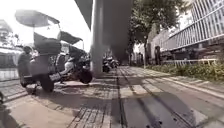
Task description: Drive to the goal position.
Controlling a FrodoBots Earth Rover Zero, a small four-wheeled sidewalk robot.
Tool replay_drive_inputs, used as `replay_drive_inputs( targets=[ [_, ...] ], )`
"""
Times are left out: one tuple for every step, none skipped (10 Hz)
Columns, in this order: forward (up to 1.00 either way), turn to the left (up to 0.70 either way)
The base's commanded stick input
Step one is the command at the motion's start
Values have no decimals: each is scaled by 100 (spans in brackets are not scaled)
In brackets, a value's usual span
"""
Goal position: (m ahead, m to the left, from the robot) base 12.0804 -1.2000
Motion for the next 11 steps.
replay_drive_inputs(
  targets=[
    [70,0],
    [70,-1],
    [70,-3],
    [70,-9],
    [70,-7],
    [70,0],
    [70,0],
    [70,0],
    [70,0],
    [70,0],
    [70,0]
  ],
)
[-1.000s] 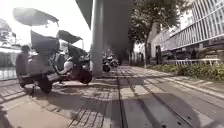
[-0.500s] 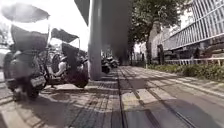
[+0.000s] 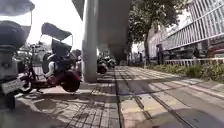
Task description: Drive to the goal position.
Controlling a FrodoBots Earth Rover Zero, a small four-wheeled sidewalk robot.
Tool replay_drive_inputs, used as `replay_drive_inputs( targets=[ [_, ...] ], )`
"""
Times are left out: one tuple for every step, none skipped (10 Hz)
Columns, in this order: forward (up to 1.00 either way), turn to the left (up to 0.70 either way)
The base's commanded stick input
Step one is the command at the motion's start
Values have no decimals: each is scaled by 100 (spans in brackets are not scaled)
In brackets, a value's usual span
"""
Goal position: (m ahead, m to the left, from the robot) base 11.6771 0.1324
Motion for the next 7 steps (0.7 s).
replay_drive_inputs(
  targets=[
    [70,0],
    [70,0],
    [70,0],
    [70,0],
    [70,-1],
    [70,-2],
    [70,-11]
  ],
)
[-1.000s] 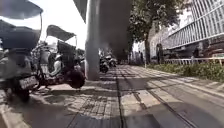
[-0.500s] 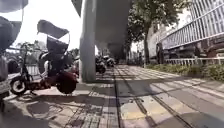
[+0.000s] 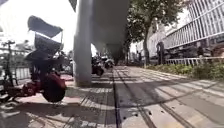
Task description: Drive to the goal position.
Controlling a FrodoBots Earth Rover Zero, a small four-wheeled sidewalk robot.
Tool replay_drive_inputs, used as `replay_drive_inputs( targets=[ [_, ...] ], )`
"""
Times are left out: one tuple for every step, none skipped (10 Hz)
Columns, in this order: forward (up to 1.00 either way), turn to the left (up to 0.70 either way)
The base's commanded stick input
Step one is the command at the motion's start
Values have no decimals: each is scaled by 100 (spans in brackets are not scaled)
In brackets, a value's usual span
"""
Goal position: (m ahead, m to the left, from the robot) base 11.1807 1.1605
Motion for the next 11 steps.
replay_drive_inputs(
  targets=[
    [70,-11],
    [70,-2],
    [70,0],
    [70,0],
    [70,0],
    [70,0],
    [70,0],
    [70,0],
    [70,0],
    [70,0],
    [70,0]
  ],
)
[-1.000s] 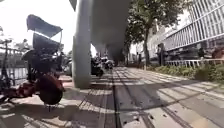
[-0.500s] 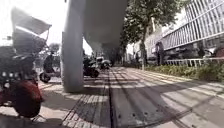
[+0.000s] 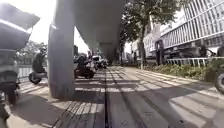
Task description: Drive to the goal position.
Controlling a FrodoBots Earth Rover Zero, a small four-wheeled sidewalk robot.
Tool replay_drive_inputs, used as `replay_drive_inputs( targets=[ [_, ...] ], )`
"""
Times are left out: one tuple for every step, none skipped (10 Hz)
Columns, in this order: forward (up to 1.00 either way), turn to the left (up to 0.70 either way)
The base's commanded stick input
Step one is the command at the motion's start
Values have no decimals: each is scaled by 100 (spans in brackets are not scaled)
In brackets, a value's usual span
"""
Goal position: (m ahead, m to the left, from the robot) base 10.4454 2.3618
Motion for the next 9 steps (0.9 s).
replay_drive_inputs(
  targets=[
    [70,0],
    [70,1],
    [70,1],
    [70,1],
    [70,1],
    [70,2],
    [70,2],
    [70,2],
    [70,2]
  ],
)
